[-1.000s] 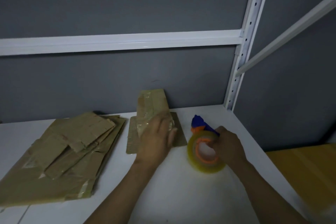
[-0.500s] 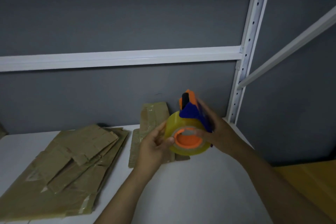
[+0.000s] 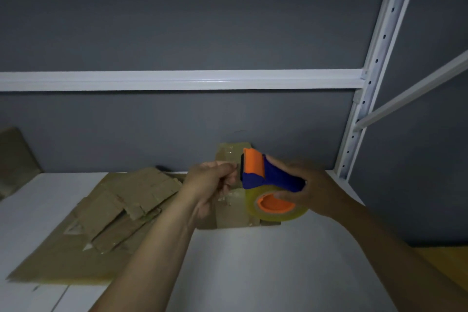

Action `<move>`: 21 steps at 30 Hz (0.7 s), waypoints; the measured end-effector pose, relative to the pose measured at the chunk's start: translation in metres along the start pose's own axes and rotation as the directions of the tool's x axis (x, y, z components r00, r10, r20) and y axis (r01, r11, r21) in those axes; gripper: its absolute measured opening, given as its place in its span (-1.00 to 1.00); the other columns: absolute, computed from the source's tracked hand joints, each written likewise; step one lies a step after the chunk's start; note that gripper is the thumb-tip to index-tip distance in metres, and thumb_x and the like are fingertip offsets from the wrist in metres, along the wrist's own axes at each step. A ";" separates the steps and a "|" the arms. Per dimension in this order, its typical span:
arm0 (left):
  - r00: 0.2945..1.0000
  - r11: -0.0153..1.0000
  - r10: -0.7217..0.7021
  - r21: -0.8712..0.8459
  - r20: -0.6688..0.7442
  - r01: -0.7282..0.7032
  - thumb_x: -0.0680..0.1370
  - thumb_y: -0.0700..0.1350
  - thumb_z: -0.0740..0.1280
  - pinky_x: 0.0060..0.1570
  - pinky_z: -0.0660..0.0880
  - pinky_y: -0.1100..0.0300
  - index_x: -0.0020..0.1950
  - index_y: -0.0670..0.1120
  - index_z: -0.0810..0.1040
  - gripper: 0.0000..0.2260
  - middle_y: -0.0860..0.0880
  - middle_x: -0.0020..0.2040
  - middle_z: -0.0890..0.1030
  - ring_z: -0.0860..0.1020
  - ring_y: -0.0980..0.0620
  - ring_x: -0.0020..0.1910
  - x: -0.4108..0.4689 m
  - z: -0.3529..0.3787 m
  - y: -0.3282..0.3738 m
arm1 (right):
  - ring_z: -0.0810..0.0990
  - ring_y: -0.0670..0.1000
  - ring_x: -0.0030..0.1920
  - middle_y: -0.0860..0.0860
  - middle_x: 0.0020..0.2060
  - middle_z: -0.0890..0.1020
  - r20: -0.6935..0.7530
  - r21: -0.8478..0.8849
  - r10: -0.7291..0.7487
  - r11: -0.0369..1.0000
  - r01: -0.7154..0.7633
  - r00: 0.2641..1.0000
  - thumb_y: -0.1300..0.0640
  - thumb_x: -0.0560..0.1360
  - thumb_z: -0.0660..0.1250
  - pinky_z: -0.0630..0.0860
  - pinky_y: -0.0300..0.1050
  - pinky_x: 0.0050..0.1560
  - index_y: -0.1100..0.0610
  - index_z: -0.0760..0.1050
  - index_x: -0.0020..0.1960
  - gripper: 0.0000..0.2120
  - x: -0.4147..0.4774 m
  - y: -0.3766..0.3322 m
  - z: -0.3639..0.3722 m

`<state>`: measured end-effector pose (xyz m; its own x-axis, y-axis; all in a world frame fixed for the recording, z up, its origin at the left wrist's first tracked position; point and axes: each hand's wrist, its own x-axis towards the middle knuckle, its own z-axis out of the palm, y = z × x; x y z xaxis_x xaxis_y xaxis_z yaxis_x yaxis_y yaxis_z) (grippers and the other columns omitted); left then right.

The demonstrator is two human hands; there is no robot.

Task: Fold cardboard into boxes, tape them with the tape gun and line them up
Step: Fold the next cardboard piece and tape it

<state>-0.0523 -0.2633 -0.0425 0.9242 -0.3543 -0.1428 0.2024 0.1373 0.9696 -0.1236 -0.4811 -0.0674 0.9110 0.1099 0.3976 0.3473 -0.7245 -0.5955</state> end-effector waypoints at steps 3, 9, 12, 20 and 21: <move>0.998 0.999 -0.048 0.008 -0.036 0.048 0.59 -0.23 0.29 -0.40 0.37 0.25 -0.24 -0.16 0.53 -0.80 -0.09 -0.39 0.53 0.47 0.07 -0.44 -0.003 -0.001 -0.004 | 0.52 0.03 0.11 0.06 0.15 0.55 -0.001 -0.067 -0.035 0.997 0.035 0.999 -0.13 0.34 0.44 0.52 0.04 0.10 -0.57 0.11 0.32 -0.26 0.003 0.002 0.003; 0.998 0.998 -0.065 0.014 -0.016 0.065 0.58 -0.30 0.29 -0.44 0.43 0.30 -0.17 -0.22 0.55 -0.86 -0.07 -0.46 0.58 0.51 0.11 -0.51 -0.002 -0.005 -0.003 | 0.48 -0.14 -0.05 -0.06 -0.05 0.54 -0.006 -0.130 -0.096 0.987 0.094 0.995 -0.11 0.35 0.46 0.44 -0.30 -0.10 -0.53 0.12 0.34 -0.25 0.004 0.013 0.010; 0.994 0.980 0.022 0.201 -0.111 0.000 0.57 -0.35 0.26 -0.43 0.41 0.25 -0.22 -0.20 0.56 -0.81 -0.06 -0.49 0.57 0.46 0.10 -0.53 0.004 -0.009 -0.007 | 0.43 -0.21 -0.05 -0.16 -0.07 0.46 0.076 -0.203 -0.036 0.978 0.051 0.996 -0.06 0.39 0.50 0.34 -0.41 -0.16 -0.41 0.10 0.34 -0.26 0.005 0.014 0.005; 0.946 0.944 0.169 0.323 -0.276 -0.075 0.51 -0.40 0.25 -0.38 0.34 0.24 -0.33 -0.16 0.53 -0.74 -0.10 -0.43 0.51 0.44 0.02 -0.42 0.029 -0.028 -0.015 | 0.45 -0.19 -0.08 -0.19 -0.05 0.43 0.160 -0.338 0.115 0.939 -0.056 0.980 -0.14 0.40 0.45 0.35 -0.52 -0.10 -0.32 0.11 0.40 -0.29 0.009 0.006 -0.014; 0.941 0.946 0.170 0.316 -0.293 -0.072 0.50 -0.40 0.25 -0.37 0.33 0.22 -0.34 -0.16 0.53 -0.74 -0.12 -0.42 0.51 0.44 -0.01 -0.40 0.032 -0.033 -0.016 | 0.44 -0.22 -0.11 -0.21 -0.07 0.42 0.170 -0.351 0.126 0.934 -0.059 0.977 -0.14 0.41 0.44 0.35 -0.52 -0.10 -0.33 0.11 0.39 -0.30 0.010 0.007 -0.016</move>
<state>-0.0157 -0.2465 -0.0689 0.9988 -0.0390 -0.0280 0.0224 -0.1367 0.9904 -0.1159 -0.4963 -0.0568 0.9719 0.1320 0.1947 0.1924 -0.9224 -0.3350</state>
